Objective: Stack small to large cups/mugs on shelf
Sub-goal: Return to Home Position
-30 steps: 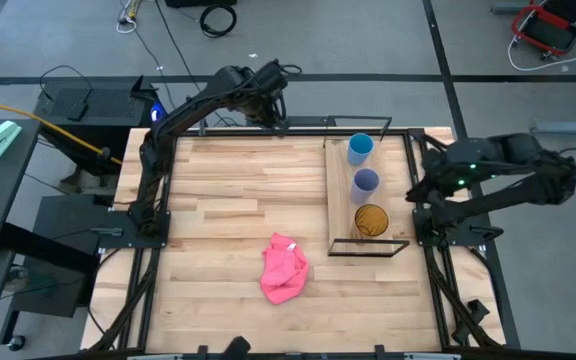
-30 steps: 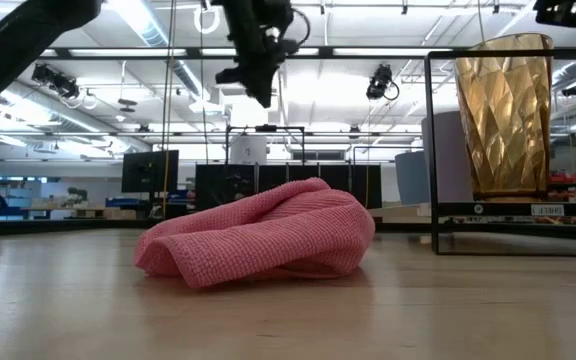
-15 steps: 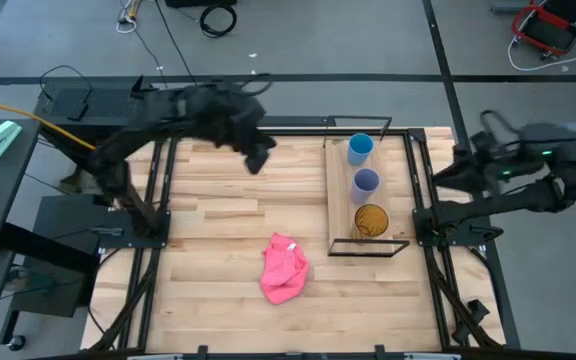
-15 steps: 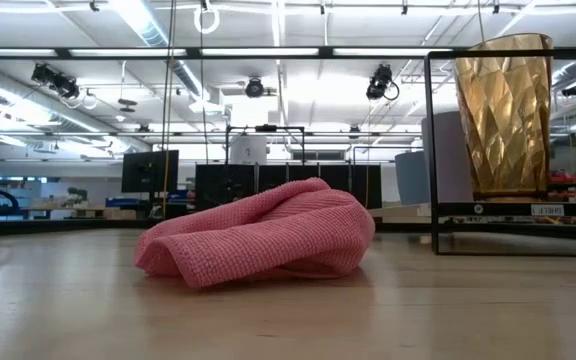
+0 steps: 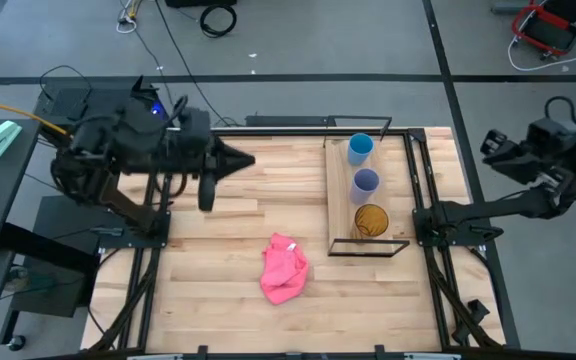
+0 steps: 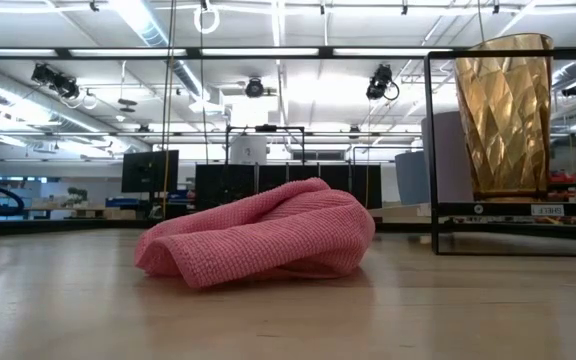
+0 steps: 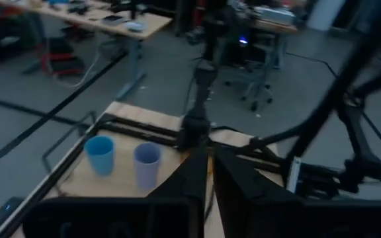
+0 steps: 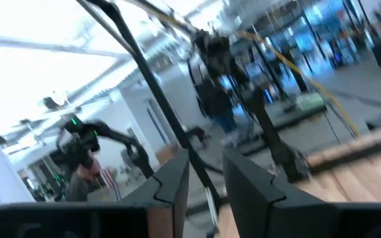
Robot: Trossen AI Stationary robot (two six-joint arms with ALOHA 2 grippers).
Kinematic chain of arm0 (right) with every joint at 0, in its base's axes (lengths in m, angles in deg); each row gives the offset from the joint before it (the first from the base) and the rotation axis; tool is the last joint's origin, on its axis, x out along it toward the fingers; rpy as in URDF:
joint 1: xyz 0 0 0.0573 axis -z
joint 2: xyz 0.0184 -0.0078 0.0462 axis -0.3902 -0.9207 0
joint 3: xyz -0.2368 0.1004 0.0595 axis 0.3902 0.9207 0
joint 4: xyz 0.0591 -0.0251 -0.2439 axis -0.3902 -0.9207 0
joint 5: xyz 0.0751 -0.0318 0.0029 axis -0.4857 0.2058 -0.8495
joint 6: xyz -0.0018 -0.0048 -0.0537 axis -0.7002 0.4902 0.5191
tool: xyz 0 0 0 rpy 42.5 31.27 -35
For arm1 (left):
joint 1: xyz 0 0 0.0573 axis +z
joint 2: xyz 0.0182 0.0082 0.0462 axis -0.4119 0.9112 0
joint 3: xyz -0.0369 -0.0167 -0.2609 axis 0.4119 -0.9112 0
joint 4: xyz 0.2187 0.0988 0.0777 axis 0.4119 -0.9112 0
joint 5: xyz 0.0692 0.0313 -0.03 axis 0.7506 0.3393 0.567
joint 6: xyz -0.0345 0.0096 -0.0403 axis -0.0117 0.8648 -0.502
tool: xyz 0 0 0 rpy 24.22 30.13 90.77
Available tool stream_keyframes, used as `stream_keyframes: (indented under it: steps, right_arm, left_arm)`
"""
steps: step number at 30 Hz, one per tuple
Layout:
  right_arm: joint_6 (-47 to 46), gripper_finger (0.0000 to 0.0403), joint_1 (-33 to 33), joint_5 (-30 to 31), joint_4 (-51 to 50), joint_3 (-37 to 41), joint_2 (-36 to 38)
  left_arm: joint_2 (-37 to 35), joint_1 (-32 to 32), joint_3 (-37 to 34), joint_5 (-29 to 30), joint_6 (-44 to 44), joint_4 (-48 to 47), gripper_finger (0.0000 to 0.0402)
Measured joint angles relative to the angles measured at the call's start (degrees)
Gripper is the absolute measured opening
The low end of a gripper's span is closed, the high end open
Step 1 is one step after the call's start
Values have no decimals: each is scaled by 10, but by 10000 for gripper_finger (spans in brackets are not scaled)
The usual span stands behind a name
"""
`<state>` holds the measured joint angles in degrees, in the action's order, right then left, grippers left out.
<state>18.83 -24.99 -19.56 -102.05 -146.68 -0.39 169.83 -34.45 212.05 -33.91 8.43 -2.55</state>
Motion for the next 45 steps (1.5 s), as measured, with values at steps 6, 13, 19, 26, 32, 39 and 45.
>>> stream_keyframes:
  steps: [6,13,19,26,32,39,45]
  right_arm:
    - [17,103,0,0,63,2,36]
    - [20,103,0,1,123,63,93]
    - [-11,103,0,-4,203,158,133]
    - [-15,103,0,-18,249,211,133]
    - [4,103,0,-17,301,219,133]
    - [38,103,0,-9,298,187,133]
    - [47,103,0,23,289,185,133]
  left_arm:
    - [-2,-46,-82,14,39,100,33]
    - [-69,-54,-305,8,60,360,40]
    - [-158,-43,-516,-50,67,592,32]
    - [-283,-10,-694,-47,30,695,34]
    - [-400,-5,-823,-49,38,774,40]
    - [-536,-5,-926,-48,55,812,33]
    - [-637,-5,-996,-48,66,822,32]
